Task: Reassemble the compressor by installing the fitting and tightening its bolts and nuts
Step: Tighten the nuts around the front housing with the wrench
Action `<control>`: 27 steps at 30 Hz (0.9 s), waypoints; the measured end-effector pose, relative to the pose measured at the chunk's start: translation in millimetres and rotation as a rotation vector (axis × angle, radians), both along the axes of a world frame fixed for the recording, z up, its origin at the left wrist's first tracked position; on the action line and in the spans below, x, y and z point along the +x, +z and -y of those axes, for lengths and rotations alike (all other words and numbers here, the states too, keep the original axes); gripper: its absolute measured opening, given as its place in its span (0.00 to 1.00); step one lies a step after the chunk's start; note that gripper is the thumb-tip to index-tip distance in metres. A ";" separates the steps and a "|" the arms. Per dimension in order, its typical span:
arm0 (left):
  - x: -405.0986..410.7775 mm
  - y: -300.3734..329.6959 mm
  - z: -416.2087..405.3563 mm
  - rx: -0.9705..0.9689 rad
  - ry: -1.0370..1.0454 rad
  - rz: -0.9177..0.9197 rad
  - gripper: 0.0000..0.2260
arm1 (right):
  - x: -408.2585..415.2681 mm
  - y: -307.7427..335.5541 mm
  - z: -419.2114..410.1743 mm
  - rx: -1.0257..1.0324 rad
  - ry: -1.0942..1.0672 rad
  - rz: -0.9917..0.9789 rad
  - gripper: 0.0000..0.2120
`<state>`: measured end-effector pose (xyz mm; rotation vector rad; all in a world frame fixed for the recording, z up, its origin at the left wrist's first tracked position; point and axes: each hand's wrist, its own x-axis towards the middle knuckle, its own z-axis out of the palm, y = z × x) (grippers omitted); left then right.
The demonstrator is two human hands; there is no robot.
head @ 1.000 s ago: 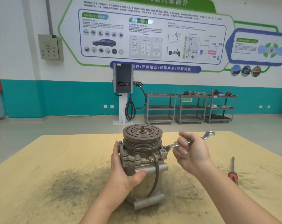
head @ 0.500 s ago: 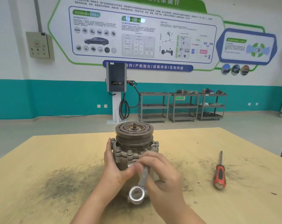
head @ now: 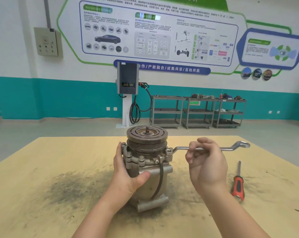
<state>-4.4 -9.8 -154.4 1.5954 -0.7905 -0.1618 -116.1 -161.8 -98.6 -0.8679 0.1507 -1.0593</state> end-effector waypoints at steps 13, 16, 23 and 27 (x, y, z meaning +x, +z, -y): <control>-1.2 -2.4 0.1 0.002 0.006 0.010 0.59 | 23.1 -18.6 18.1 0.252 0.172 0.047 0.07; 0.1 -3.8 1.7 -0.012 0.008 0.012 0.58 | 22.7 -1.5 21.0 0.070 0.078 -0.026 0.08; 0.2 -2.6 2.1 -0.010 0.019 0.022 0.59 | 41.9 20.4 35.1 0.081 0.366 -0.228 0.07; 0.6 -3.3 1.6 -0.008 0.009 0.029 0.59 | 45.0 2.9 35.1 0.165 0.395 -0.133 0.07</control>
